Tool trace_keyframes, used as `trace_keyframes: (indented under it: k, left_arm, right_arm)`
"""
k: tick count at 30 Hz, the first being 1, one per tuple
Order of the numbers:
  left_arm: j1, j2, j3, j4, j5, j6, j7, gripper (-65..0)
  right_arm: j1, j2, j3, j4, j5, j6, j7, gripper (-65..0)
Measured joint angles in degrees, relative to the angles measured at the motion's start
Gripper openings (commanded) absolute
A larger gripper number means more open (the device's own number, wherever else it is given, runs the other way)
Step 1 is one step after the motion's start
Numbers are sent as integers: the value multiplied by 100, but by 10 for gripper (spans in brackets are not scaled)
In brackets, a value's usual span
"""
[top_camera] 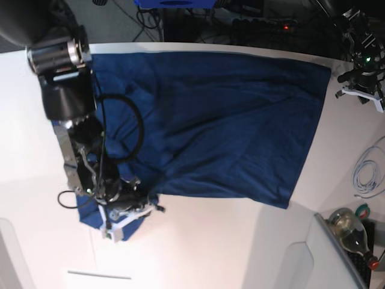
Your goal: Layout the t-shirt on the table in an organized manner, then fold the t-shirt properly
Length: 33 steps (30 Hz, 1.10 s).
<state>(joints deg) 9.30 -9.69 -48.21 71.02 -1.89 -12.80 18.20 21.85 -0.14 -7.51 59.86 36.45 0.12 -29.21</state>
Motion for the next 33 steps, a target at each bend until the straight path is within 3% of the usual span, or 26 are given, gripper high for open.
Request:
trace_keyframes:
  k: [7, 11, 14, 19, 24, 25, 28, 30, 33]
  left_arm:
    - [-7, 2, 42, 0, -2, 2, -17, -650]
    - [-9, -4, 42, 0, -2, 20, -20, -650]
    - [-9, 13, 42, 0, 0, 20, -17, -650]
    - [-9, 2, 39, 0, -2, 17, -20, -650]
    - [-9, 0, 13, 0, -2, 22, -17, -650]
    - [-7, 0, 9, 0, -4, 17, -15, -650]
    - [-13, -17, 9, -2, -2, 17, 2, -650]
    - [-9, -63, 2, -2, -2, 20, -15, -650]
    - [-11, -66, 2, -2, -2, 20, -15, -650]
  right_arm:
    - [-748, -280, -11, 1032, 13, 37, -402, -650]
    - [-894, -286, -743, 931, -28, 33, -354, -644]
    - [-925, -387, -1167, 487, 17, 37, -380, -572]
    - [-964, -398, -1311, 358, -11, 35, -396, -387]
    - [-846, -107, -1169, 839, 70, 37, -153, -372]
    - [-807, -94, -907, 807, 68, -61, 35, -372]
    - [-481, 2, -24, 212, 13, -964, 807, -369]
    - [-184, 131, 356, -496, -37, -1130, 951, -369]
    - [367, 313, 470, -1810, 17, -1106, 927, -369]
